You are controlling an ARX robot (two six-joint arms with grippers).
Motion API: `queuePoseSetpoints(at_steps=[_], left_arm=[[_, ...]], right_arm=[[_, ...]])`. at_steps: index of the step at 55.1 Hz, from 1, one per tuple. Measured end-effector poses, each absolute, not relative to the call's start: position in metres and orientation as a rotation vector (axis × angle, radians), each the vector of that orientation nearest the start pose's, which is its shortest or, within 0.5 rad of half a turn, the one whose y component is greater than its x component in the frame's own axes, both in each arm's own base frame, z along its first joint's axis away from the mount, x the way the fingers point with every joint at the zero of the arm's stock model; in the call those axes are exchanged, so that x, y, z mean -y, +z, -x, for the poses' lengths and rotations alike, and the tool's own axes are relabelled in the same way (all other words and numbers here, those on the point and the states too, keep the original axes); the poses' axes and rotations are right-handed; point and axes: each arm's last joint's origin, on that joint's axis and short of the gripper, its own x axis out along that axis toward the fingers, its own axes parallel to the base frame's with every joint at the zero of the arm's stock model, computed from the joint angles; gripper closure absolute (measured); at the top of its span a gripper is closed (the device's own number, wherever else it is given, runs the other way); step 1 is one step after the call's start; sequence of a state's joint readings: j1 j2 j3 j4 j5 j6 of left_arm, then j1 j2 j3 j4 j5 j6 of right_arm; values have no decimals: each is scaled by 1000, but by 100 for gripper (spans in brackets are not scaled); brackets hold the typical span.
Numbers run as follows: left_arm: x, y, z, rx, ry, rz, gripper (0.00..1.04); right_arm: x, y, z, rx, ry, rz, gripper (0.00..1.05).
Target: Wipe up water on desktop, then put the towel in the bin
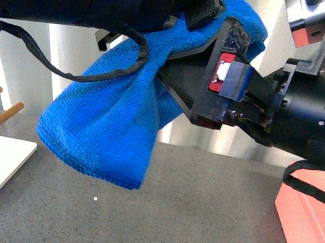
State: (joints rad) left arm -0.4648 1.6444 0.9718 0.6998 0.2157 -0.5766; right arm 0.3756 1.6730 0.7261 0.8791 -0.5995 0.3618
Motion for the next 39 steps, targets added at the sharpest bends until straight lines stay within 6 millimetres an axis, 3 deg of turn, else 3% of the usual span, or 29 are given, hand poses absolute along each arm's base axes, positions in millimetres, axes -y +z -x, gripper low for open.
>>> queuePoseSetpoints(at_steps=[2, 10, 24, 35, 39], left_arm=[[169, 264, -323, -169, -669, 557, 99], [169, 264, -323, -169, -668, 557, 99], [169, 264, -323, -169, -669, 557, 99], [169, 264, -323, -170, -670, 557, 99], [169, 264, -323, -170, -672, 557, 99]], right_arm=[[-137, 196, -301, -244, 950, -344, 7], [-140, 196, -302, -194, 962, -359, 36], [-136, 193, -300, -187, 990, -355, 71], [-131, 190, -299, -198, 980, -357, 96], [-129, 189, -298, -198, 977, -357, 101]])
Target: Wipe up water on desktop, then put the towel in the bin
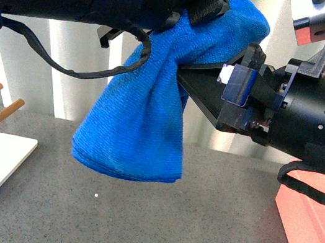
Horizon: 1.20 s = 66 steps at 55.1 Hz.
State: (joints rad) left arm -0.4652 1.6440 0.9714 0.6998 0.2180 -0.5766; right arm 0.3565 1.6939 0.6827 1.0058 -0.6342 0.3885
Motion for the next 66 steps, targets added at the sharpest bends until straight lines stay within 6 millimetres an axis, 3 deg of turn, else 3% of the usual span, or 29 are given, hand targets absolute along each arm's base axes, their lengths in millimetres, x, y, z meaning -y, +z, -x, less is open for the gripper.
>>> queuePoseSetpoints(at_steps=[10, 16, 33, 41, 52, 58, 66], left_arm=[[169, 264, -323, -171, -674, 558, 98], [170, 264, -322, -171, -675, 557, 76], [170, 264, -322, -172, -676, 557, 31], [170, 264, -322, -173, -682, 557, 6], [171, 263, -322, -165, -656, 545, 8], [158, 258, -310, -47, -289, 345, 23], [119, 245, -285, 7, -40, 137, 43]], right_arm=[[-127, 187, -294, -197, 974, -350, 101], [-125, 184, -291, -202, 981, -345, 101], [-121, 185, -286, -203, 982, -339, 101], [-121, 185, -284, -210, 980, -334, 101], [-119, 184, -282, -207, 979, -323, 101], [-119, 185, -282, -208, 985, -320, 101], [-116, 184, -281, -218, 980, -318, 101]])
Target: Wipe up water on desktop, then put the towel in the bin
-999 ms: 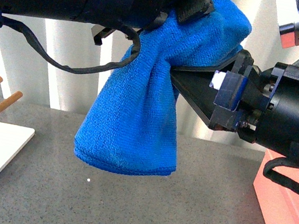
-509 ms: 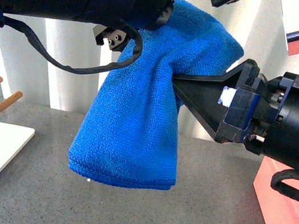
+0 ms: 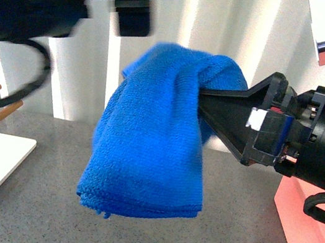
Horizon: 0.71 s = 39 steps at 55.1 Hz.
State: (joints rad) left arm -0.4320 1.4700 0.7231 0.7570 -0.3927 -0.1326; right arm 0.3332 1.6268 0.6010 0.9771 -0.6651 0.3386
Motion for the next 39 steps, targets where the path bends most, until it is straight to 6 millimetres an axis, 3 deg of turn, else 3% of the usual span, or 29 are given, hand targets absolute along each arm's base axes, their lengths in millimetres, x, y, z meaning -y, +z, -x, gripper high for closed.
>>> queuePoseSetpoints(at_steps=[7, 19, 39], left_arm=[[82, 228, -257, 10, 3, 54, 66], [53, 205, -221, -11, -16, 18, 101], [23, 186, -179, -7, -7, 7, 101]], right_arm=[[-113, 185, -281, -218, 973, -317, 101], [-113, 186, -280, -219, 987, -307, 101], [-109, 181, -279, -232, 975, -305, 101]])
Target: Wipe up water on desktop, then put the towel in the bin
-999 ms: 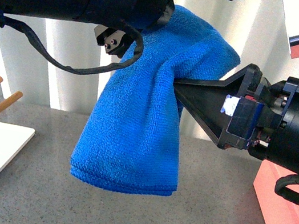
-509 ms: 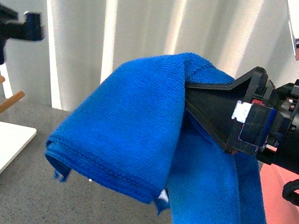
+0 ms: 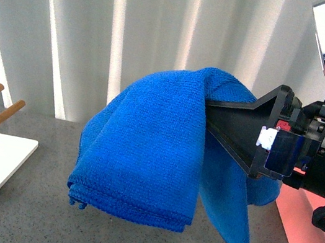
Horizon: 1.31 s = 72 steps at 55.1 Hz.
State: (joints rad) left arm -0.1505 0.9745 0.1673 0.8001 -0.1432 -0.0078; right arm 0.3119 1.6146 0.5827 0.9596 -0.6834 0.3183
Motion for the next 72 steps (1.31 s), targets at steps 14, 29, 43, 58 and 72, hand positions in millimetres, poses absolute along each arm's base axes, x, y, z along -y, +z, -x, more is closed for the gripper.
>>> queuePoseSetpoints(at_steps=[14, 29, 43, 58, 72], left_arm=[[13, 177, -159, -10, -2, 7, 101], [1, 168, -143, 5, 0, 8, 101], [0, 172, -133, 18, 0, 7, 101], [0, 174, -123, 25, 0, 7, 101], [0, 175, -116, 26, 0, 7, 101]], right_arm=[[-107, 184, -278, -229, 971, -305, 101], [-106, 189, -276, -219, 973, -304, 101], [-105, 193, -275, -218, 973, -304, 101], [-100, 193, -274, -215, 964, -304, 101], [-97, 192, -273, -220, 958, -306, 101]])
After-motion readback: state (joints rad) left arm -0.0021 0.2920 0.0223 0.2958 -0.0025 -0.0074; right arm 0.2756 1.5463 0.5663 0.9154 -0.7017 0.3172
